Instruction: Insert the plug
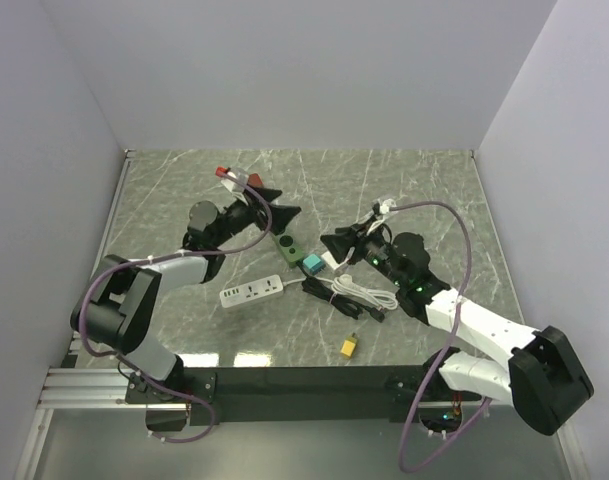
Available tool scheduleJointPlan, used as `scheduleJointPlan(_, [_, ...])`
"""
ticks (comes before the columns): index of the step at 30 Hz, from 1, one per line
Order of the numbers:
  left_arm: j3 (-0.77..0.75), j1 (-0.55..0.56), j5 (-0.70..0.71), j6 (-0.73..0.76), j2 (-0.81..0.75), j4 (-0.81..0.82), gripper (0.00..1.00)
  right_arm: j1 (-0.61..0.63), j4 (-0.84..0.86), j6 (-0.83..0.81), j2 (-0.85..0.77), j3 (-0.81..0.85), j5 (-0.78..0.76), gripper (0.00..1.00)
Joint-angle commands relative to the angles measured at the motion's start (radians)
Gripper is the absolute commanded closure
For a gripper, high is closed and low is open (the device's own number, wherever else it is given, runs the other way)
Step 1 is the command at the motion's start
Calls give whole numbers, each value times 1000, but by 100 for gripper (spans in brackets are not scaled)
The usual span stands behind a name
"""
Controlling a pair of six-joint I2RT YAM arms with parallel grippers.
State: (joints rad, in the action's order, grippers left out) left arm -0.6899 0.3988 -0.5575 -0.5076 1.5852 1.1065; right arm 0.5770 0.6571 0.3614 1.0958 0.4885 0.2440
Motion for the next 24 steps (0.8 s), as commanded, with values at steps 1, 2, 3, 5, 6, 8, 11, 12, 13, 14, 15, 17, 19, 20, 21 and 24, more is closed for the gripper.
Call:
scheduleJointPlan(1, [-65,-21,152,142,-37,-146,3,44,-357,-33,-23,61,-225,41])
scheduleJointPlan(2, [-65,-23,178,152,-37,-155,2,67,-441,-36,-34,65,-242,39])
scheduleJointPlan(3, [-63,-31,185,156,-37,-157,1,108,-482,-20,-60,65,-302,39])
scheduleJointPlan(5, [-59,-43,194,153,-37,-152,1,127,-620,17,-83,82,-348,37])
scheduleJointPlan(6, [-59,-49,197,155,-37,-158,1,132,-678,71,-100,97,-360,37])
scheduleJointPlan(8, [-66,-63,209,170,-40,-187,1,153,-851,131,-120,145,-406,37])
scheduleJointPlan(11, [-72,-80,251,182,-37,-209,1,193,-1006,263,-180,174,-465,36])
scheduleJointPlan(12, [-72,-86,254,178,-31,-208,1,196,-1034,330,-197,176,-471,36])
scheduleJointPlan(13, [-77,-100,249,170,-25,-205,1,199,-1063,364,-197,177,-469,36])
scheduleJointPlan(14, [-80,-106,245,152,-21,-203,1,202,-1109,393,-191,177,-462,36])
scheduleJointPlan(15, [-86,-112,242,144,-10,-208,1,213,-1128,451,-160,176,-453,36])
scheduleJointPlan(17, [-106,-127,255,136,-1,-226,0,283,-1174,494,-116,188,-434,36])
scheduleJointPlan(19, [-117,-133,306,149,2,-260,1,389,-1255,571,-39,229,-477,36])
scheduleJointPlan(20, [-118,-136,323,152,2,-264,0,415,-1274,614,1,239,-479,36])
scheduleJointPlan(21, [-120,-141,335,158,2,-278,0,440,-1289,641,16,243,-476,36])
scheduleJointPlan(24, [-115,-153,366,161,-5,-287,1,509,-1292,738,38,217,-443,36])
